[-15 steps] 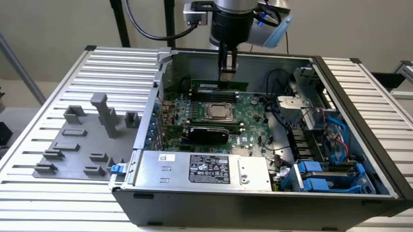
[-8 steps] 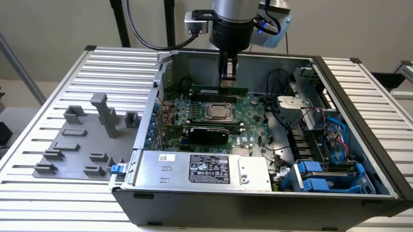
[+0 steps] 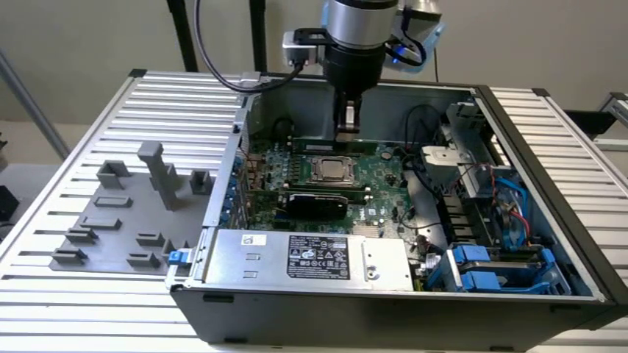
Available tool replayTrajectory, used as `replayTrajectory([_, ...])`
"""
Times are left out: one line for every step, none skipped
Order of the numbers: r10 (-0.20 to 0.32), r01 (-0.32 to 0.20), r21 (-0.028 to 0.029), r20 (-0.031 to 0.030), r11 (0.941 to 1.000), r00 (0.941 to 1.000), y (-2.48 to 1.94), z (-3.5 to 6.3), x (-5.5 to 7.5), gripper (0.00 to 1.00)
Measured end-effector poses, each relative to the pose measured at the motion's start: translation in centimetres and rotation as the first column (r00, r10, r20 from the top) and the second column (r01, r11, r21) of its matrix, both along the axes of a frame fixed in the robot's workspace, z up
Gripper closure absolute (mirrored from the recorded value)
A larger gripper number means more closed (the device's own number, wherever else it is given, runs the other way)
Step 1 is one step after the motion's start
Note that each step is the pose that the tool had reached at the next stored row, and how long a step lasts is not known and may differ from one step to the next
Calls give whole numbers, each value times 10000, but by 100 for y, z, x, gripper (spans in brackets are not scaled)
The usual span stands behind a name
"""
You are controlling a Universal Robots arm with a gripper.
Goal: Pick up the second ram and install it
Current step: 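Insert the second ram into the second slot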
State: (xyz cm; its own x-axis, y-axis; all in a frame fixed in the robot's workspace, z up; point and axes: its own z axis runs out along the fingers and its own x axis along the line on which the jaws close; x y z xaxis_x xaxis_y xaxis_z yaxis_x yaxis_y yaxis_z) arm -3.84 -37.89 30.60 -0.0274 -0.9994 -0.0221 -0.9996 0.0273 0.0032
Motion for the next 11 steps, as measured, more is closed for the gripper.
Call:
replayTrajectory([0, 0, -1, 0, 10000, 10000, -1, -18, 0, 100])
replayTrajectory([2, -2, -2, -1, 10000, 10000, -2, -36, 1, 100])
replayTrajectory([2, -2, -2, -1, 10000, 10000, -3, -54, 1, 100])
replayTrajectory([2, -2, -2, -1, 10000, 10000, -3, -72, 1, 100])
replayTrajectory([2, -2, -1, 0, 10000, 10000, -3, -90, 1, 100])
replayTrajectory([2, -2, -1, 0, 10000, 10000, -4, -110, 1, 100])
replayTrajectory([2, -2, -1, 0, 10000, 10000, -4, -128, 1, 100])
replayTrajectory([2, -2, -2, -1, 10000, 10000, -4, -146, 1, 100])
replayTrajectory([2, -2, -1, -1, 10000, 10000, -3, -164, 1, 100])
replayTrajectory([3, -3, 0, -1, 10000, 10000, -4, -182, 1, 100])
replayTrajectory([3, -3, 0, -1, 10000, 10000, -4, -200, 1, 100])
